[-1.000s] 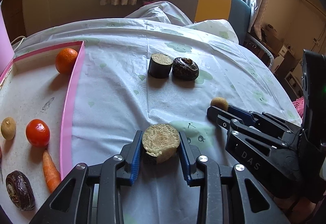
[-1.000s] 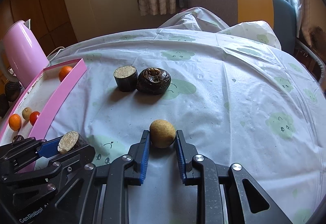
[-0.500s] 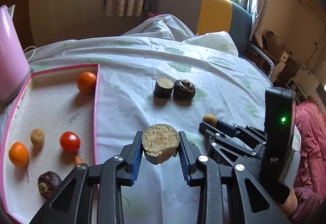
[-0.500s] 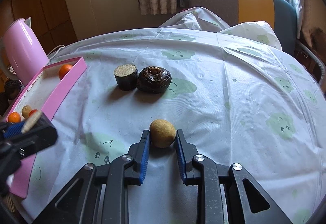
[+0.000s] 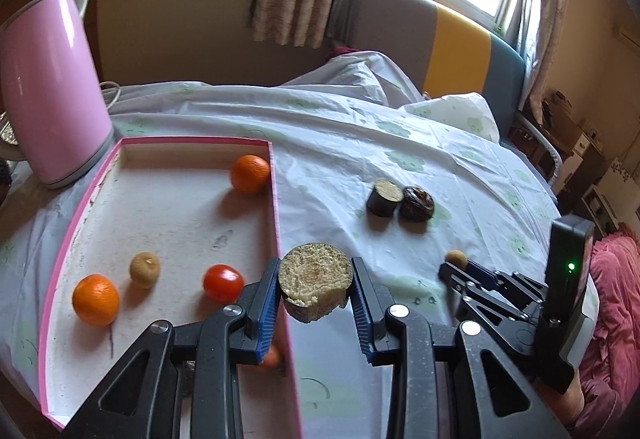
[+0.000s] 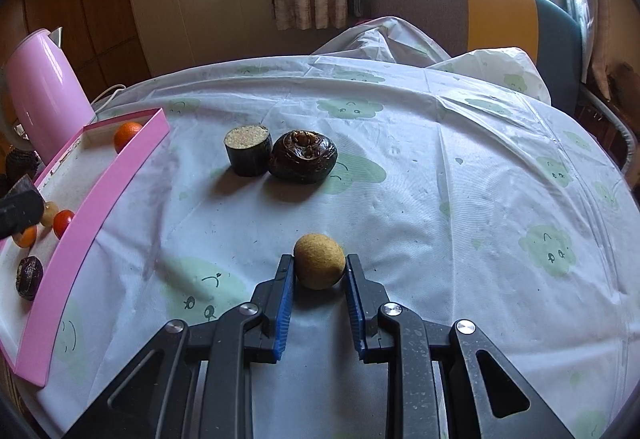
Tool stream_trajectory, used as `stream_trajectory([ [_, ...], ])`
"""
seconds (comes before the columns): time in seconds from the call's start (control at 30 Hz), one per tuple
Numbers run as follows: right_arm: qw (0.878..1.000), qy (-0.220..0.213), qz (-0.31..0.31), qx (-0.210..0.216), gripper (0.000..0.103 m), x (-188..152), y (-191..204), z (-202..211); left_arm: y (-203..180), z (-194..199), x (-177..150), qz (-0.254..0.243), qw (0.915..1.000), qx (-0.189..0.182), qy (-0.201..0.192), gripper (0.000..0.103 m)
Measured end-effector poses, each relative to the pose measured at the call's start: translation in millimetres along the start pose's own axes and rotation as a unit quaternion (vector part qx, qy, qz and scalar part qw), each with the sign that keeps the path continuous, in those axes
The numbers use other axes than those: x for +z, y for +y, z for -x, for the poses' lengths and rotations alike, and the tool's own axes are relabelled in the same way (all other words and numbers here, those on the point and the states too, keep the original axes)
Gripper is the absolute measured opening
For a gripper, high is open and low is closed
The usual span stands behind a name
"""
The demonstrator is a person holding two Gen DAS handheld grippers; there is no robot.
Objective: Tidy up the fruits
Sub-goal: 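Carry the taro slice into the tray and open the left gripper while the right gripper holds the ball, then carry the tan ball into the tray and open the right gripper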
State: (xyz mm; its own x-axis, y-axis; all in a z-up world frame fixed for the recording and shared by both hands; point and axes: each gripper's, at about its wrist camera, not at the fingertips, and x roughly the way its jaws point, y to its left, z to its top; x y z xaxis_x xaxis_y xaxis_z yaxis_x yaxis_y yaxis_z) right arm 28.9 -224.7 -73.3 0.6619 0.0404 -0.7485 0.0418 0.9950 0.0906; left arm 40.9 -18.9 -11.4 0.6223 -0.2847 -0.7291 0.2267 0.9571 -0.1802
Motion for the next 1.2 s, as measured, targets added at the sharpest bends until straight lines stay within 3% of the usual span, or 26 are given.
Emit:
stream_trajectory([
  [0.23,1.0,0.0,0.001,-0.001,0.025,0.0,0.7,0.1,49.2,-3.4,14.6,0.056,0.9983,0.012,-0.003,0.033],
  [0.5,1.0,0.0,0.001,-0.001,0.025,0.0,0.5,-0.1,100.7,-23.8,33.4,0.107,0.9939,0.016,0.023,0.036],
  [0.87,1.0,0.0,0.001,-0.001,0.025,-0.2,0.2,-0.2,106.7,-8.2,12.3,0.138,0.988,0.068,0.015,0.04],
  [1.0,1.0,0.0,0.003,-0.003,0.025,0.0,1.3,0.7,99.9,1.1,4.5,0.122,0.9889,0.085,0.006,0.04],
  [1.2,1.0,0.003,0.012,-0.006,0.025,0.7,5.6,4.1,89.0,10.1,-0.6,0.099,0.9916,0.082,0.002,0.04],
])
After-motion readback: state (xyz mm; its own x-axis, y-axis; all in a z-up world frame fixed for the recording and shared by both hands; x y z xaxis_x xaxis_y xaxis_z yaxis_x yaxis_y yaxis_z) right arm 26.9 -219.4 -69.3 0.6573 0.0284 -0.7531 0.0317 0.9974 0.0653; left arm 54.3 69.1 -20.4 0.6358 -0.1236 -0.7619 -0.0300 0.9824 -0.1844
